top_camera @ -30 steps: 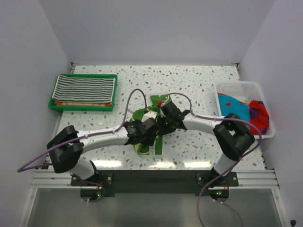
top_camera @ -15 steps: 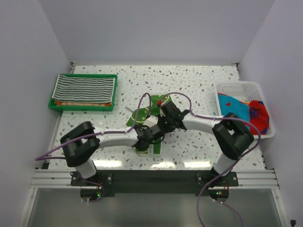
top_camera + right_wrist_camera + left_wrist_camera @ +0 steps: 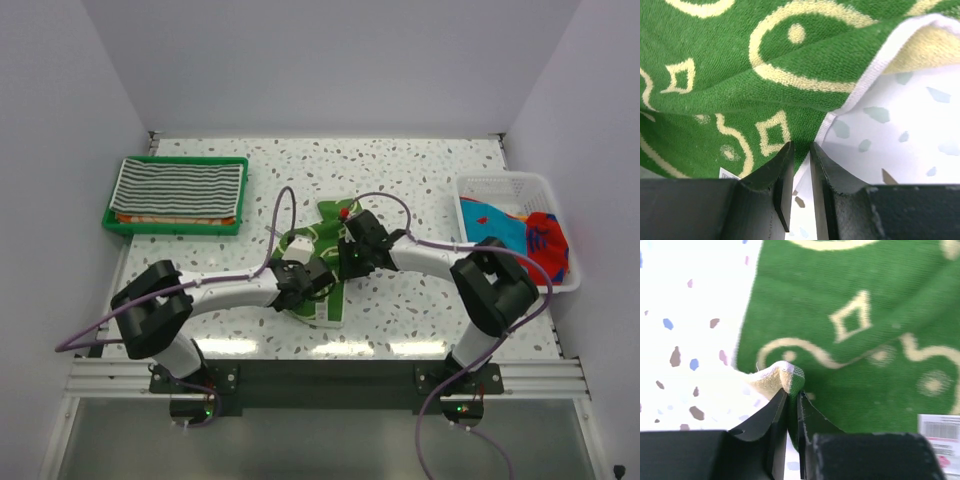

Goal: Fold and stack the towels
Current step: Flatten out the crumpled towel

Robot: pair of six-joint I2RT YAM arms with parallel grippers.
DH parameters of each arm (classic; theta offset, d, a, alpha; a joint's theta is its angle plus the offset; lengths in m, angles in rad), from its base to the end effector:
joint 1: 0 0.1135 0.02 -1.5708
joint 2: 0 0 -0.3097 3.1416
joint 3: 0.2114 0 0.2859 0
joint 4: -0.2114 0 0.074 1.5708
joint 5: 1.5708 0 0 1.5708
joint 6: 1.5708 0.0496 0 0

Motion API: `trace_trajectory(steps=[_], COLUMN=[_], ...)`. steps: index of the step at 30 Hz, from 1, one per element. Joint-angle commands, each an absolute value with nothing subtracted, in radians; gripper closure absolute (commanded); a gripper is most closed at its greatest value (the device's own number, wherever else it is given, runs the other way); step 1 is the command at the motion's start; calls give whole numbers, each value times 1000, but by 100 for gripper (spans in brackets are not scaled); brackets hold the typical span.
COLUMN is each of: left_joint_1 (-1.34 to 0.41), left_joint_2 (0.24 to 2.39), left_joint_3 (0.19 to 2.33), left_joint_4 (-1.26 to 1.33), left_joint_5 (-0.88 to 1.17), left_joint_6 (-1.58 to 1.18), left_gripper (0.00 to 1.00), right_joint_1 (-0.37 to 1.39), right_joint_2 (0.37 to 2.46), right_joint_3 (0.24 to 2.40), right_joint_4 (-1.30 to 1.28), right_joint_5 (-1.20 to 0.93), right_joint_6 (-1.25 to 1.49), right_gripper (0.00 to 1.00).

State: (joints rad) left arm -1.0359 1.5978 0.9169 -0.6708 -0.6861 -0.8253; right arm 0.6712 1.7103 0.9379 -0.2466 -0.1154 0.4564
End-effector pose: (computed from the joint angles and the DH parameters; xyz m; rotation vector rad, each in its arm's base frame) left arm 0.1839 -0.2487 0.1840 0.1617 2.4453 0.3065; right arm 0.2860 0.2344 0.1631 -0.3314 2.6647 0.5373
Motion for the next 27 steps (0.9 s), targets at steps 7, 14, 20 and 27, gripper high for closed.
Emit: trace_trajectory(steps=[7,14,20,27], left_joint_1=[-864,-862,-864,-862], left_joint_2=[1393,1318,1284,1200], left_joint_3=[733,646,669,640], left_joint_4=[-485,-334,-325,-333], left_joint_5=[-487,-265,-241,-262], left_joint_6=[-824,-879,-890,-928], left_gripper=[100,100,100,100], right_joint_1=[548,518,570,761], right_joint_2=[1746,1660,1479,1384], right_joint_3=[882,891,847,763], right_joint_4=[-354,-397,-463,-546], right_joint_5=[-2,11,21,162], right_joint_6=[422,406,497,734], right_gripper=[77,75,50,40])
